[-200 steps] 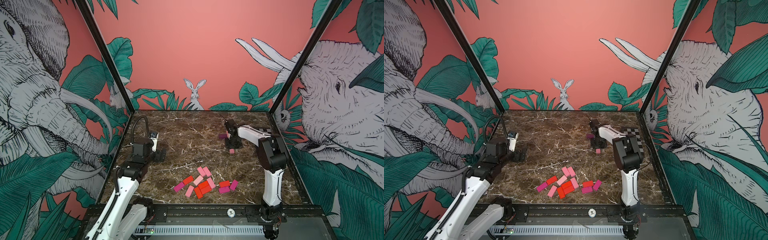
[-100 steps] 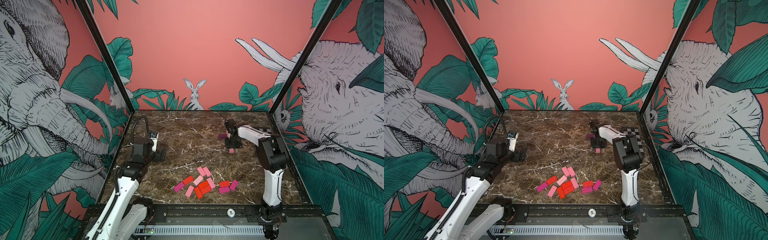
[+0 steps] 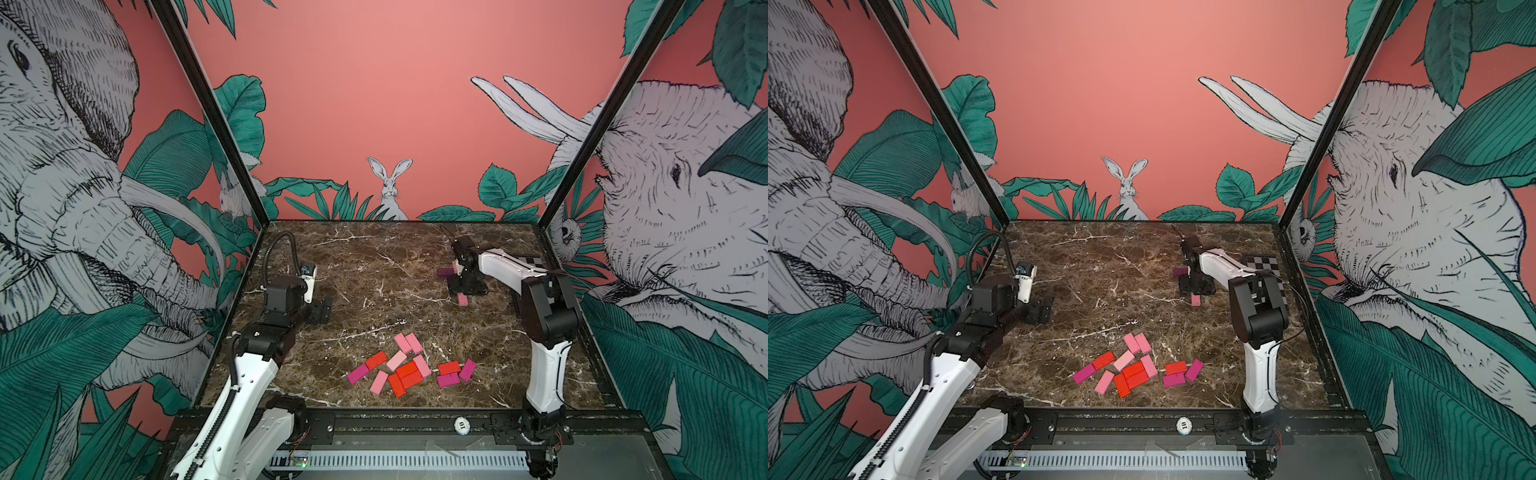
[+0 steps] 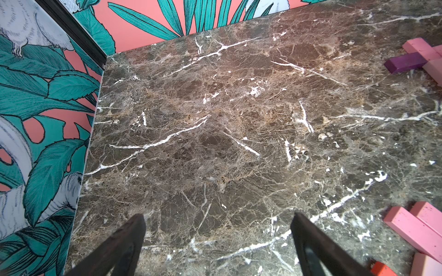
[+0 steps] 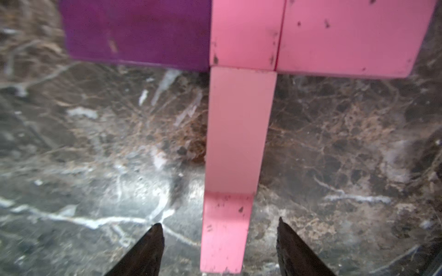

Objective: Assemble the letter t with building blocks
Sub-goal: Assemble the building block at the center of the board, then pick up the building block from the center of the board.

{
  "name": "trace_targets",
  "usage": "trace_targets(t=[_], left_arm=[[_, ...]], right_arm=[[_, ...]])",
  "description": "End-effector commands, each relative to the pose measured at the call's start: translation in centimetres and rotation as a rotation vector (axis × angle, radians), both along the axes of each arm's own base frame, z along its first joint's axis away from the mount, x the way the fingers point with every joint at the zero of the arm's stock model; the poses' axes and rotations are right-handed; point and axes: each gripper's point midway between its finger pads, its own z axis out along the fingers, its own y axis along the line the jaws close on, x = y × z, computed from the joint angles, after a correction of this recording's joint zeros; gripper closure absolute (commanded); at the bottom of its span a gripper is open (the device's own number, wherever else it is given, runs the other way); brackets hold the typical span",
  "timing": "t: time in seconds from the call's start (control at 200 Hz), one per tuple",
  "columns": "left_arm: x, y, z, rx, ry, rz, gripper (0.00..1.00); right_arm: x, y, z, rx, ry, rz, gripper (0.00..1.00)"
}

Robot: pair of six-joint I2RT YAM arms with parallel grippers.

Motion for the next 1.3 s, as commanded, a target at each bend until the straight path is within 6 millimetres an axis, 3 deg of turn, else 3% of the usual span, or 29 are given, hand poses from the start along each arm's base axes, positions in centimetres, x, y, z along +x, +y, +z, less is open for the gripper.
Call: trace_targets(t=[0.0,0.12,0.275,0.3,0.325,0.48,0.755,1.0,1.29], left_arm=[[-0.1,0.2,0.1,0.002,0.004,0.009,0.03],[-0.2,0.2,0.2,-0.001,0.000,0.010,0.03],[-0.2,0.2,0.3,-0.003,-0.004,0.009,0.03],[-0.2,0.1,0.3,-0.004,-0.005,0.008,0.03],[-0.2,0.1,0.3,-0.004,-0.005,0.007,0.03],[-0.2,0.1,0.3,-0.005,-0.006,0.006,0.03],[0.0,0.1,0.2,-0.004,0.002,0.007,0.03],[-0.1,0.1,0.1,-0.006,0.011,0.010,0.03],[-0.2,0.2,0.1,-0.002,0.008,0.016,0.03]], right_arm=[[-1.1,0.2,4.4,0.054,-0.048,0.044,0.27],[-3.1,-0.6,6.7,0.058,-0.068,0.028,0.27],[-6.9,-1.8,7.8,0.081,-0.058,-0.051,0.30],[-8.4,-2.2,6.3,0.072,-0.008,-0.067,0.31],[-9.1,-2.2,7.2,0.096,-0.029,-0.079,0.32],[-14.4,-2.1,5.9,0.168,0.034,-0.162,0.35],[-21.9,-0.5,0.5,0.179,0.170,-0.209,0.38],[-23.9,2.1,-2.7,0.185,0.220,-0.209,0.41],[-24.3,1.6,-4.2,0.146,0.220,-0.222,0.46]])
